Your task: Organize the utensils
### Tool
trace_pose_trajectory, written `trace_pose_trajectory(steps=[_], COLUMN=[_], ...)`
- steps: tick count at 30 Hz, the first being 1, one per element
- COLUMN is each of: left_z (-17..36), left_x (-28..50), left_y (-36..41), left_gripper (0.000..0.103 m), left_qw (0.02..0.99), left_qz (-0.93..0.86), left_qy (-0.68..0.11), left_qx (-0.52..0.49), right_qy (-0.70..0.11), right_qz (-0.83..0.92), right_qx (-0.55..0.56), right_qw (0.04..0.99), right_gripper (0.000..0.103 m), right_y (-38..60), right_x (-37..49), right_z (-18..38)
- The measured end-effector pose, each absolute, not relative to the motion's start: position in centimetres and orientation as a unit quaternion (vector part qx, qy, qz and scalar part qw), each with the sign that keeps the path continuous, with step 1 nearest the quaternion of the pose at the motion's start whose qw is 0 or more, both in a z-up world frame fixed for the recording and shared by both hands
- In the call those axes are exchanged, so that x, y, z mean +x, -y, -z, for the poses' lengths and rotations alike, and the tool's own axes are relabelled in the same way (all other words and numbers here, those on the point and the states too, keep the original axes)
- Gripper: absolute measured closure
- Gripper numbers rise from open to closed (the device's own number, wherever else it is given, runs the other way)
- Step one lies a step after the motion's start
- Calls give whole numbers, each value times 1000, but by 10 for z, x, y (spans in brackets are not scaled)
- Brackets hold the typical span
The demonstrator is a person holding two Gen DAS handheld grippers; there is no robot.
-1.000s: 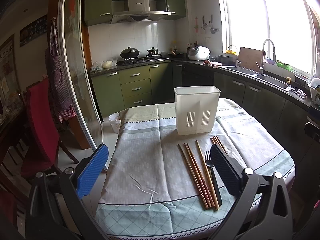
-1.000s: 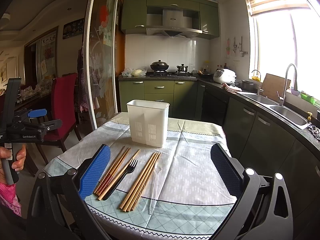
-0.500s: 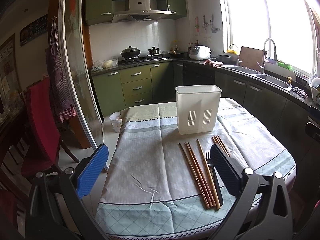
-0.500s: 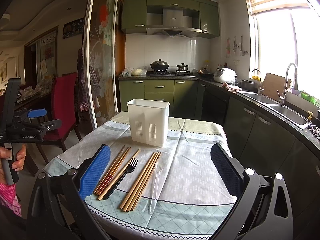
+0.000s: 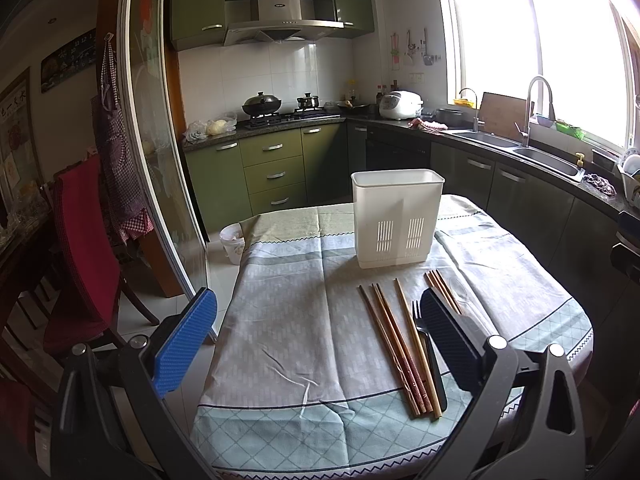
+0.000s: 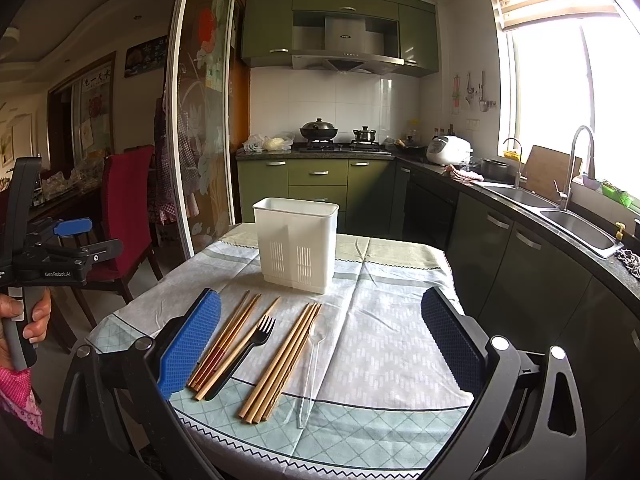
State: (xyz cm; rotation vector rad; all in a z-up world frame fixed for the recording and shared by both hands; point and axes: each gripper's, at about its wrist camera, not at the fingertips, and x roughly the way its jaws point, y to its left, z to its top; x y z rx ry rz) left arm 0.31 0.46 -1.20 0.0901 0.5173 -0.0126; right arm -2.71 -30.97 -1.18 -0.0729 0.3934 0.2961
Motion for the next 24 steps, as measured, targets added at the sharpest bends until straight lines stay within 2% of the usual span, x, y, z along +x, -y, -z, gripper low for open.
trace_pose_trajectory(steps=[17, 24], left_z=[15, 27], left_x=[5, 31], left_y=[-3, 4], left_gripper=[6, 6], left_qw=[963, 949], left_qz=[7, 5], left_qy=[-266, -313], left_qx=[45, 41], right_qy=[-199, -210], right_qz=[-146, -139], right_qx=[-35, -36], right_qw=[968, 967], right_gripper=[4, 4], right_y=[309, 311], right_x=[-23, -16], right_z=[27, 38])
